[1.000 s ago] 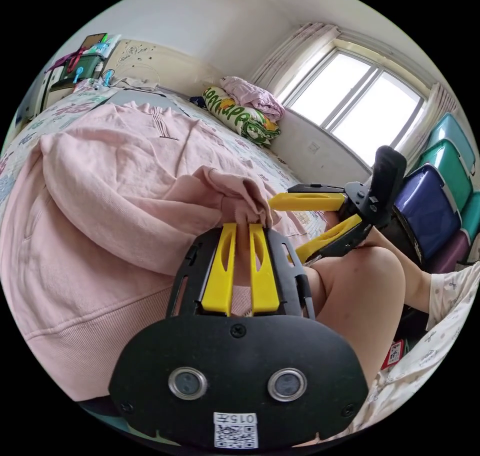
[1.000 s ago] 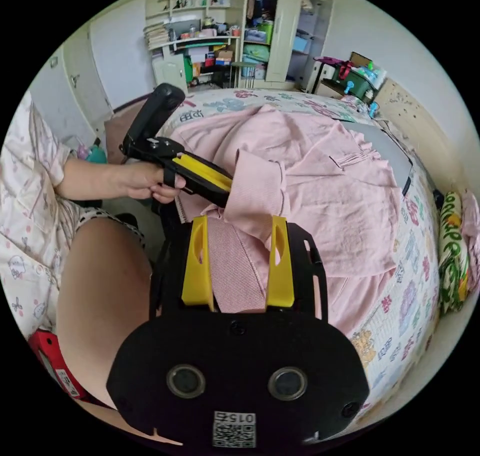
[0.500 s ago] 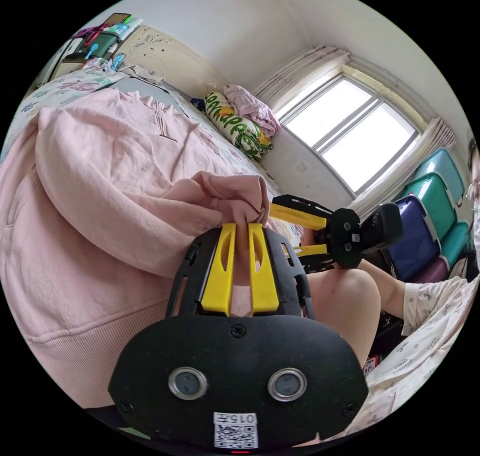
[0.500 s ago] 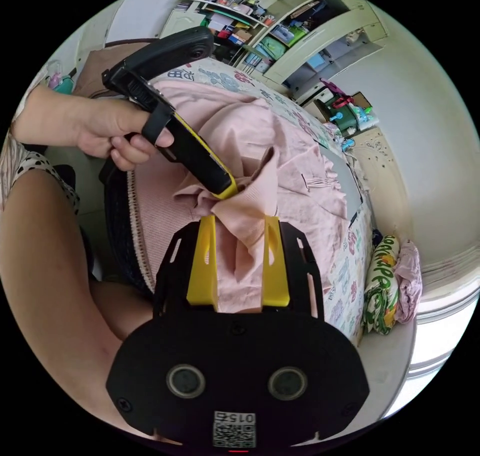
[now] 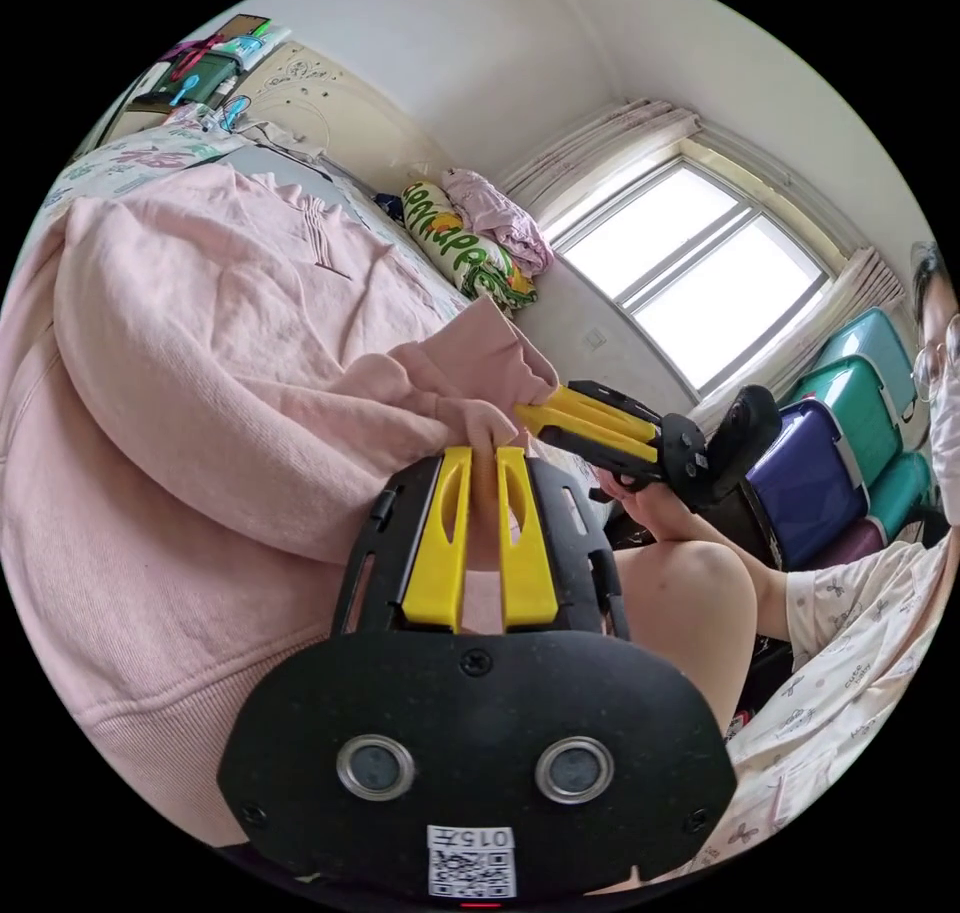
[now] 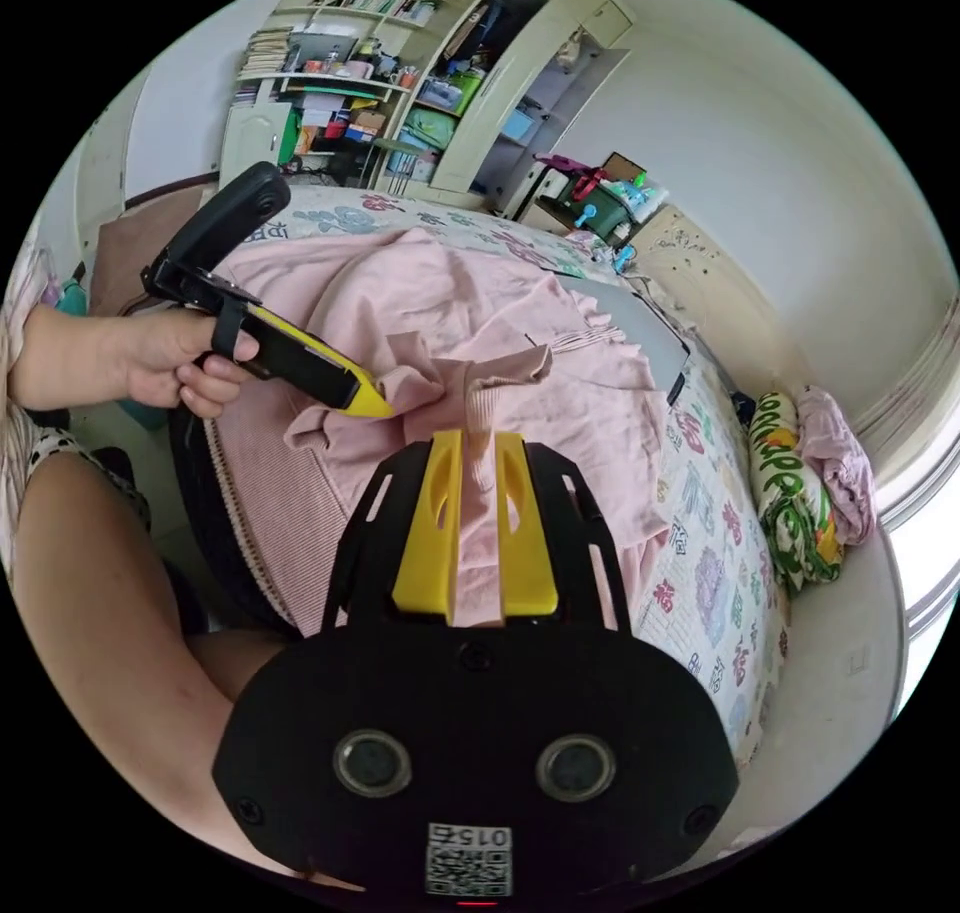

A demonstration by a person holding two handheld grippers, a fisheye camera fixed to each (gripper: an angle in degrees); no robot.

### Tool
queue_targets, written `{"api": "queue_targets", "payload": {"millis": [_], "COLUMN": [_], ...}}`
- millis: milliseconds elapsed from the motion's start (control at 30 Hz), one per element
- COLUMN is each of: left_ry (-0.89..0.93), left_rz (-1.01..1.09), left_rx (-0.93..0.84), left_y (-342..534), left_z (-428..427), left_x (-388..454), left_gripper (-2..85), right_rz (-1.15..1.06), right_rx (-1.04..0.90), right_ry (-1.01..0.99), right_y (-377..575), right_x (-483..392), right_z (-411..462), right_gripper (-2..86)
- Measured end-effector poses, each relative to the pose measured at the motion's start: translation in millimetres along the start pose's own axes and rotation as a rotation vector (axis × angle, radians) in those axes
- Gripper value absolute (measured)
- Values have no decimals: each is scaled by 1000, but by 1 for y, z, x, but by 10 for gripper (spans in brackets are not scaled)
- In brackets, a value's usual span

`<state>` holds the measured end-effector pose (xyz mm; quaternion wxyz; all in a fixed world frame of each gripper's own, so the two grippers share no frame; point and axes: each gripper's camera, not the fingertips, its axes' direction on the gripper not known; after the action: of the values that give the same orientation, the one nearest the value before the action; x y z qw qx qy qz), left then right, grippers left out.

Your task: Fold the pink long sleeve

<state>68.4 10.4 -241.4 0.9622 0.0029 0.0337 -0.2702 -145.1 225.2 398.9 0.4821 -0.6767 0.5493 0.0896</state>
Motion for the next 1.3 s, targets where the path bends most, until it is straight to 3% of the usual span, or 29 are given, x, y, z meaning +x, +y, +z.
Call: {"api": "queue_targets", "payload": {"millis": [167, 333, 467, 567, 667, 767, 800, 833, 900, 1000, 1133, 1300], "left_ry": [-15, -19, 34, 99, -149, -637, -874, -1099, -1325, -1232, -898, -705], "left_rz": [16, 23, 8, 67, 128, 48, 32, 55, 39, 78, 139, 22], "left_rx": [-20, -45, -104, -129, -52, 235, 391, 497, 552, 499, 286, 73], "left_y": [2, 3, -8, -35, -108, -190, -208, -218, -220, -186, -79, 30], "left_z": [26, 59, 76, 52, -59, -226, -278, -307, -319, -299, -212, -134], "left_x": [16, 32, 38, 45, 30, 7, 10, 18, 25, 38, 41, 25], "left_gripper": [36, 33, 29, 25, 24, 29, 34, 45, 72, 102, 95, 98], "right_rz": [94, 333, 585, 702, 870, 944, 1001, 1092, 1285, 1302, 1085, 1037], "right_rx": [-22, -79, -210, -170, -71, -36, -17, 31, 98, 239, 123, 23], "right_ry": [-79, -264, -492, -615, -590, -144, 114, 308, 475, 324, 6, -317], "right_y": [-20, -45, -43, -38, -26, -15, -8, 2, 23, 39, 39, 76], "right_x": [27, 87, 135, 174, 244, 348, 392, 429, 459, 456, 390, 309], "right_z": [4, 28, 62, 63, 22, -62, -102, -142, -188, -210, -172, -131], "right_gripper": [92, 101, 43, 31, 26, 25, 27, 31, 42, 70, 84, 93]}}
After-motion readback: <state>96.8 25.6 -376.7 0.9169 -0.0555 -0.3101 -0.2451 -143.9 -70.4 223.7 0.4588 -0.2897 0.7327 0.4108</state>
